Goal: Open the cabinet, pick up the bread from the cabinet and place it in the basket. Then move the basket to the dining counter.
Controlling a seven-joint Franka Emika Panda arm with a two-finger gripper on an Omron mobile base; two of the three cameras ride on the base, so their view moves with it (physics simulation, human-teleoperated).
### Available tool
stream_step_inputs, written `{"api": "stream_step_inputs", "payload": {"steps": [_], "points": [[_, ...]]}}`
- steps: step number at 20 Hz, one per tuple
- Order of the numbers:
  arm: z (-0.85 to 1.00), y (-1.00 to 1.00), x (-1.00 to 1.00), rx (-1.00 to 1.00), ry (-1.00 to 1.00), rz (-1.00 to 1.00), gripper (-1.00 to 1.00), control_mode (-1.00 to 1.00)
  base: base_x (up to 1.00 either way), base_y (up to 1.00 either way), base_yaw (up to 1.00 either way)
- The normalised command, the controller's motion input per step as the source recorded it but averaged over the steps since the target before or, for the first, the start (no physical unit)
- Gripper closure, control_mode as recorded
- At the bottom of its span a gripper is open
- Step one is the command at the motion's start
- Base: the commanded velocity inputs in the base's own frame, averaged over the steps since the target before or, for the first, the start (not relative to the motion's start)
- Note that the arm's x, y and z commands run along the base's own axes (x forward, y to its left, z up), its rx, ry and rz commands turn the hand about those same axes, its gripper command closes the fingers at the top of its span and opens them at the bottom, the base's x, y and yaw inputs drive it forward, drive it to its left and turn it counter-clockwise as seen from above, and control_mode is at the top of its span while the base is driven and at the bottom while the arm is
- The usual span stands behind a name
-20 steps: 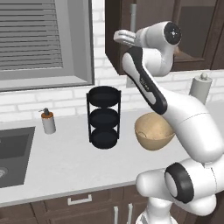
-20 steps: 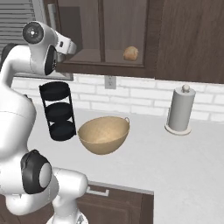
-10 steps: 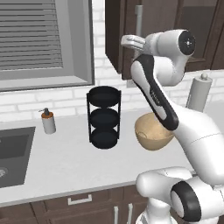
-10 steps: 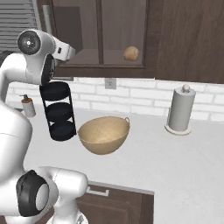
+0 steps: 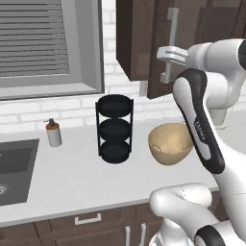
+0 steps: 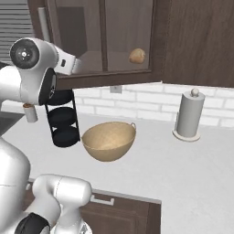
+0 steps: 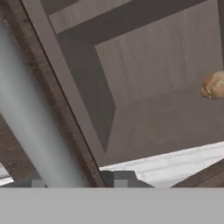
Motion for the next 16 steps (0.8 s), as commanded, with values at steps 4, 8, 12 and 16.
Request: {"api": "stream_step_inputs", "payload": {"steps": [4, 8, 12, 16], "points": [[0.4, -1.0, -1.0, 0.0, 0.14, 0.0, 1.0, -1.0, 0.0, 0.0, 0.0], [0.31, -1.0, -1.0, 0.02, 0.1, 0.0, 1.0, -1.0, 0.0, 0.0, 0.0], [0.1, -1.0, -1.0, 0.05, 0.06, 0.0, 1.0, -1.0, 0.0, 0.0, 0.0], [0.0, -0.63, -0.85, 0.02, 0.01, -0.01, -1.0, -1.0, 0.0, 0.0, 0.0]]}}
